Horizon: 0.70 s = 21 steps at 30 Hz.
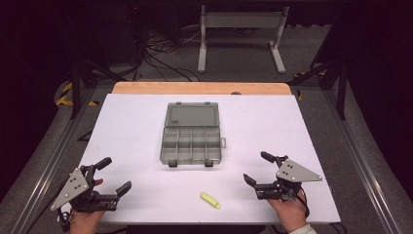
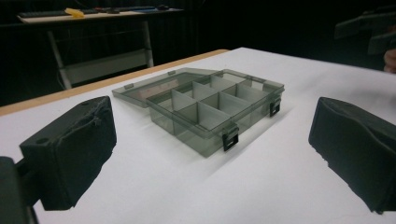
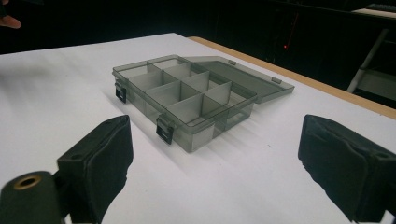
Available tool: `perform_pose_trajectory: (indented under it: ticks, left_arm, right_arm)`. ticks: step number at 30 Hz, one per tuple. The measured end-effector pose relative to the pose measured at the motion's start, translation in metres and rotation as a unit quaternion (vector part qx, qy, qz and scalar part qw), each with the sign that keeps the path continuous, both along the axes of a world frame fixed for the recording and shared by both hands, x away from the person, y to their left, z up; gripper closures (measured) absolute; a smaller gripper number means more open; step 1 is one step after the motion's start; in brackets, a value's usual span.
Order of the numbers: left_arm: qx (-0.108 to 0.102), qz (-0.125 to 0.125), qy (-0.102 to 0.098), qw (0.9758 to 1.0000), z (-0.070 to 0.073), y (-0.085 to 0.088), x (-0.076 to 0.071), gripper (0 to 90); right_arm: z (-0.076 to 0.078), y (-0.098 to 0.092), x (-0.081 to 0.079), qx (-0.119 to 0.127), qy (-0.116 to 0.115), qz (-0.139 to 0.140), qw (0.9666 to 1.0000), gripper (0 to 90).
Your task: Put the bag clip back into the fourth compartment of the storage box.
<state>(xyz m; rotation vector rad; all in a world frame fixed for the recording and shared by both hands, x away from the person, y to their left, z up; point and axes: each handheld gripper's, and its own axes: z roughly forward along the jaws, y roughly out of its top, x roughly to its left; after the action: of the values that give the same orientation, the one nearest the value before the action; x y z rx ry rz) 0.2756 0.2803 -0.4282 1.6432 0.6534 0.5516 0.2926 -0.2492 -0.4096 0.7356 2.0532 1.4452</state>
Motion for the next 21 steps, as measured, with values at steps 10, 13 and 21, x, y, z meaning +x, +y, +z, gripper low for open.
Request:
perform_pose_trajectory:
  ticks: [10,13,21]
  left_arm:
    - [-0.005,0.0,-0.003,1.0,0.0012,0.0004,0.0035,0.2]
    - [0.0,0.0,0.002,1.0,0.0037,0.0002,0.0032,0.4]
    - [0.022,-0.002,-0.001,0.9998,0.0071,-0.0012,-0.0005,1.8]
  right_arm:
    - [0.0013,0.0019,-0.0019,-0.003,-0.008,0.005,1.0,11.0]
    - [0.0016,0.0017,-0.0017,-0.002,-0.009,0.006,0.9999,11.0]
    - [0.002,0.0053,-0.0023,-0.006,-0.007,0.011,0.9999,11.0]
